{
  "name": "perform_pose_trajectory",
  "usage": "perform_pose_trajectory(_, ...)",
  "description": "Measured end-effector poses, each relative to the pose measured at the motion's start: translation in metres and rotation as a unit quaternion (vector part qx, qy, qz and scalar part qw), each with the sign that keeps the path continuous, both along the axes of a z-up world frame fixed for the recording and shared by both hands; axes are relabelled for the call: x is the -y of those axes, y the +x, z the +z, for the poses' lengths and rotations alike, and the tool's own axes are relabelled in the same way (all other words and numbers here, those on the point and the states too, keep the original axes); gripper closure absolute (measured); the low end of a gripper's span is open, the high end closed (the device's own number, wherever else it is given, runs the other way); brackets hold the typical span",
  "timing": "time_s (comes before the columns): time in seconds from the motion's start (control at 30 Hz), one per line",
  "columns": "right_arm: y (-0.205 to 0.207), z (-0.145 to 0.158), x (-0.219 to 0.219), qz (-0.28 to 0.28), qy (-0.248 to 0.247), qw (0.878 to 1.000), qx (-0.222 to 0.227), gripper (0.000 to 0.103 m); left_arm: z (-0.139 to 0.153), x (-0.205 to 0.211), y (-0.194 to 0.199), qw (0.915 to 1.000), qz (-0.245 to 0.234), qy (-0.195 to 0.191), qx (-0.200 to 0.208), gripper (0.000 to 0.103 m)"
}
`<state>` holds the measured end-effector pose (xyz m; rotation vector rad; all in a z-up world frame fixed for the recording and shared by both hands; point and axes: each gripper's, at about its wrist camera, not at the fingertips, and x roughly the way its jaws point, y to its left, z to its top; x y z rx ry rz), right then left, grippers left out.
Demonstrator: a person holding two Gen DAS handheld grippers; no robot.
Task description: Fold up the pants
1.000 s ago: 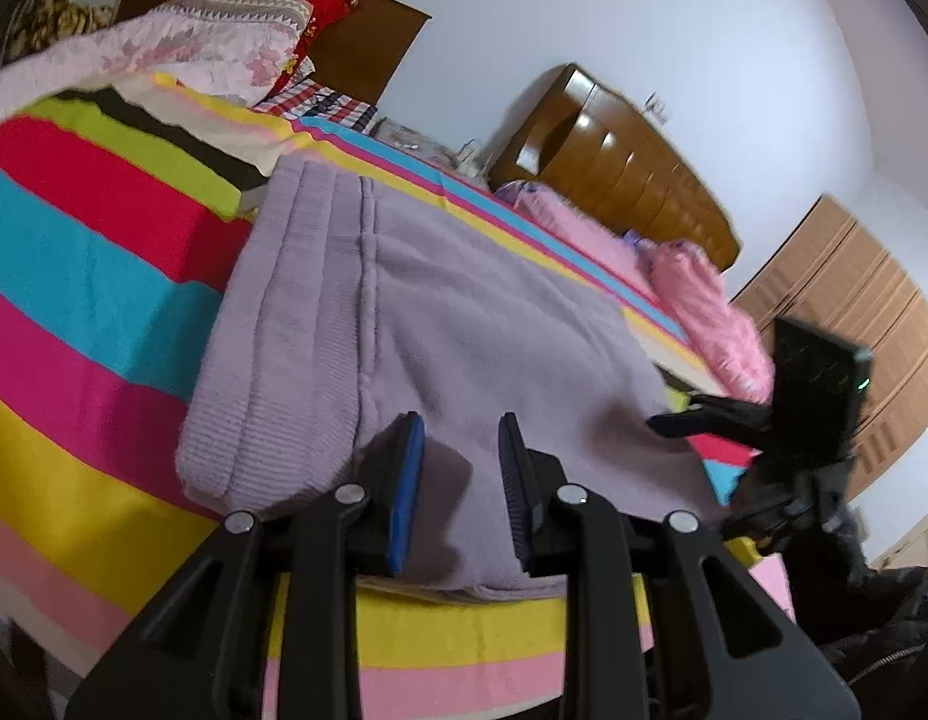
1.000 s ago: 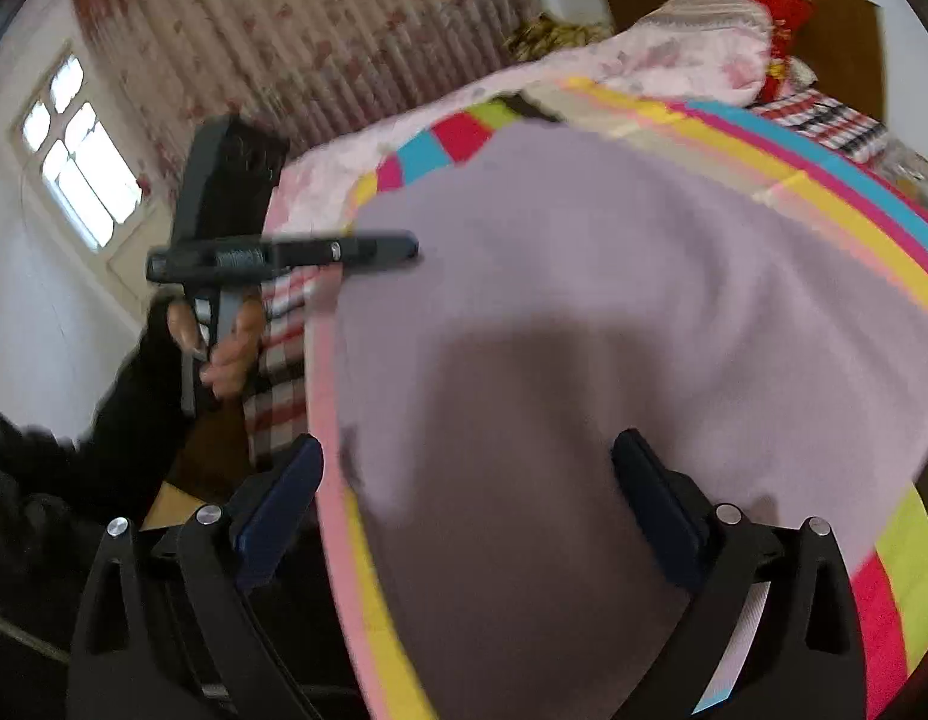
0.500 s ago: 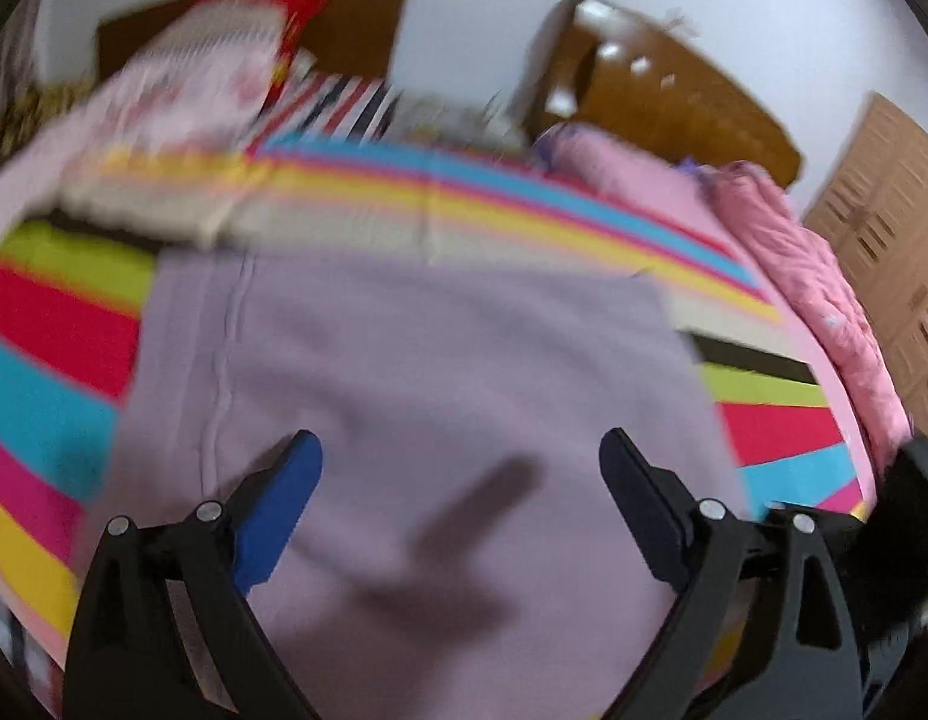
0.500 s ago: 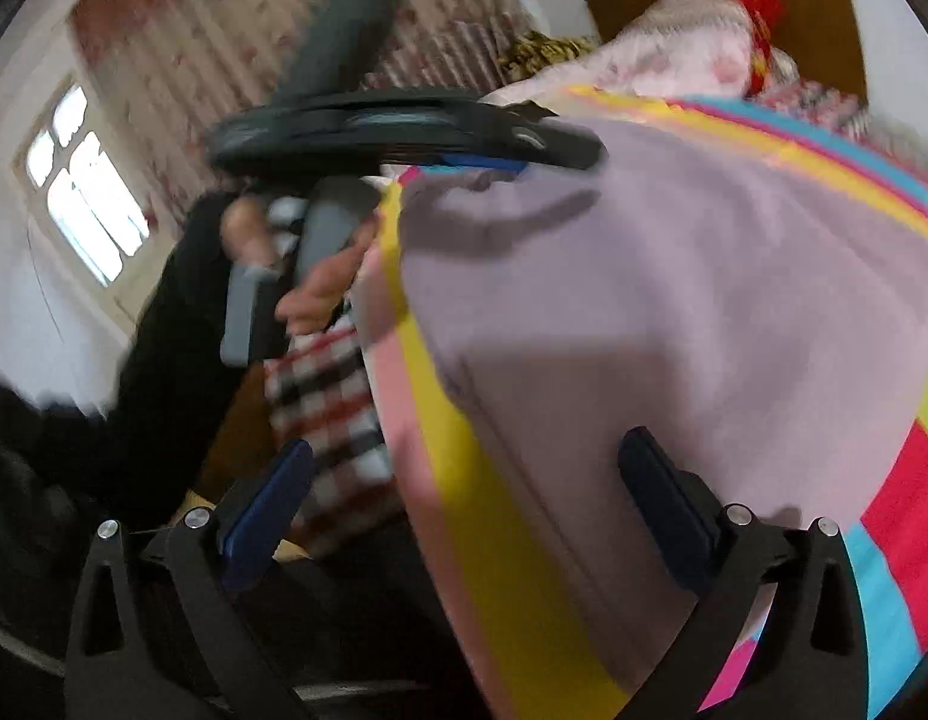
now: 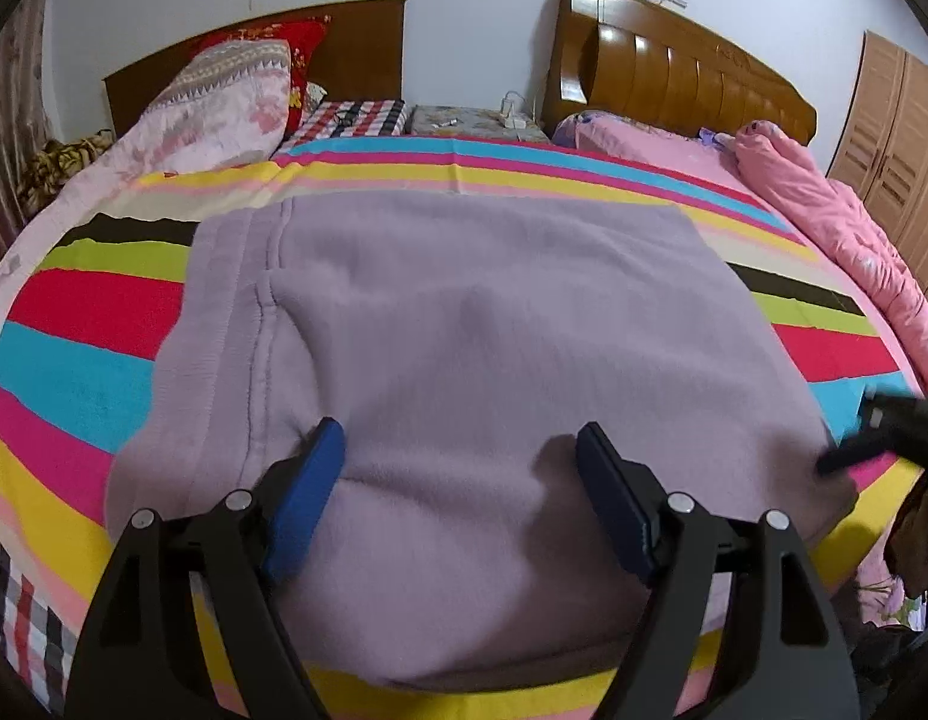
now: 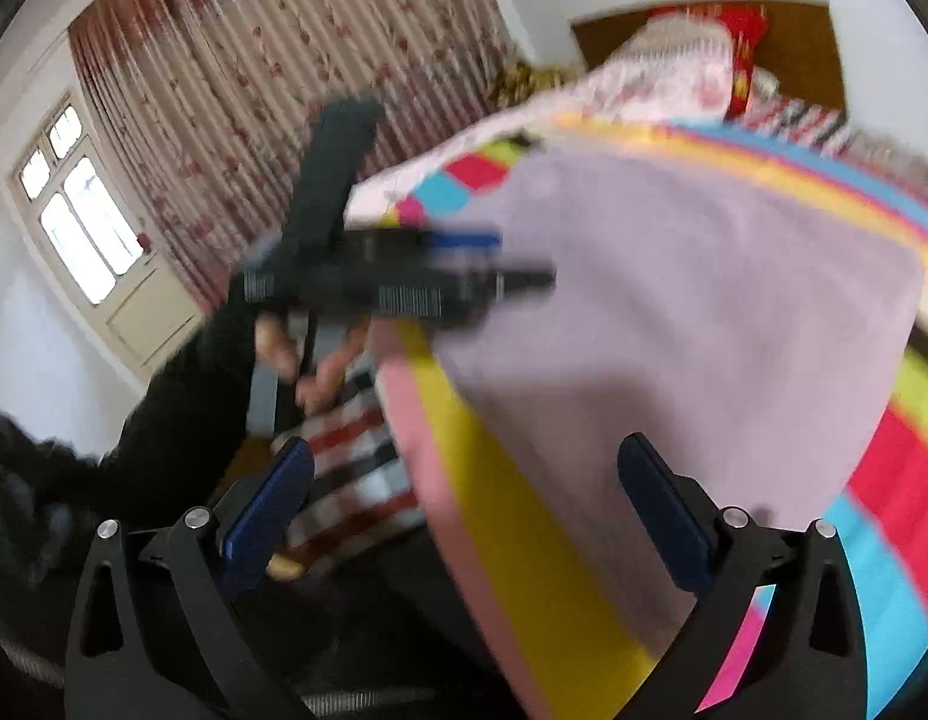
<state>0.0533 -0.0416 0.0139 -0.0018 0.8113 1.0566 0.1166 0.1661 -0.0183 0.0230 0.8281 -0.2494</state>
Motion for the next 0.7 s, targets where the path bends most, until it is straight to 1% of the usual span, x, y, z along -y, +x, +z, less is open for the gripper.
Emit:
perform_pose_trajectory(0.07,0.010,0.005,-0.013,-0.022,-0.004,1.000,0.013,0.004,0.001,-0.009,-0.004,0.9995,0.008,-0.030,0.001,0.024)
perform_pose_trajectory(0.1,0.014,0.001,-0.018,-0.025,-0.006,1.000,0.005,0.004,0.002,-0.013,-0.005,0.9990,0.009,-0.043,-0.002,0.024)
perform_pose_trajectory(0.13,0.022,-0.012,-0.028,-0.013,-0.013,0.999,-0.030,0.004,0.002,-0.016,-0.007,0.9989,0.010,-0.046,-0.003,0.025)
perform_pose_trajectory(0.17,0.023,-0.022,-0.036,-0.006,-0.025,0.999,-0.044,0.004,0.002,-0.017,-0.008,0.9991,0.011,-0.041,-0.005,0.027)
perform_pose_trajectory(0.2,0.014,-0.024,-0.041,0.004,-0.039,0.999,-0.008,0.004,0.001,-0.018,-0.010,0.9993,0.008,-0.036,-0.004,0.029)
perform_pose_trajectory(0.23,0.009,-0.025,-0.042,0.015,-0.048,0.999,0.000,0.004,0.001,-0.017,-0.014,0.9993,0.006,-0.037,-0.003,0.029)
perform_pose_trajectory(0.33,0.011,-0.025,-0.033,0.021,-0.021,0.999,-0.022,0.004,0.001,-0.018,-0.017,0.9993,0.003,-0.038,0.000,0.029)
perform_pose_trajectory(0.4,0.013,-0.023,-0.029,0.021,-0.013,0.999,-0.027,0.004,0.000,-0.015,-0.016,0.9996,0.006,-0.028,0.001,0.029)
perform_pose_trajectory(0.47,0.016,-0.014,-0.021,0.004,-0.007,1.000,-0.022,0.004,0.000,-0.011,-0.015,0.9999,0.008,-0.014,0.001,0.029)
perform_pose_trajectory(0.53,0.015,-0.003,-0.009,-0.039,0.009,0.999,0.001,0.004,0.000,-0.009,-0.015,0.9999,0.010,-0.010,0.003,0.029)
perform_pose_trajectory(0.57,0.016,-0.003,-0.003,-0.048,0.014,0.999,-0.003,0.004,0.000,-0.009,-0.015,0.9999,0.012,-0.011,0.003,0.029)
perform_pose_trajectory(0.6,0.018,-0.008,0.000,-0.048,0.011,0.999,-0.017,0.004,0.000,-0.008,-0.016,0.9998,0.013,-0.011,0.004,0.029)
perform_pose_trajectory(0.63,0.020,-0.019,-0.001,-0.041,-0.005,0.998,-0.041,0.004,0.000,-0.008,-0.016,0.9999,0.013,-0.010,0.004,0.029)
perform_pose_trajectory(0.7,0.008,-0.025,-0.001,-0.030,-0.014,0.999,-0.013,0.004,0.000,-0.007,-0.016,0.9999,0.013,-0.007,0.005,0.029)
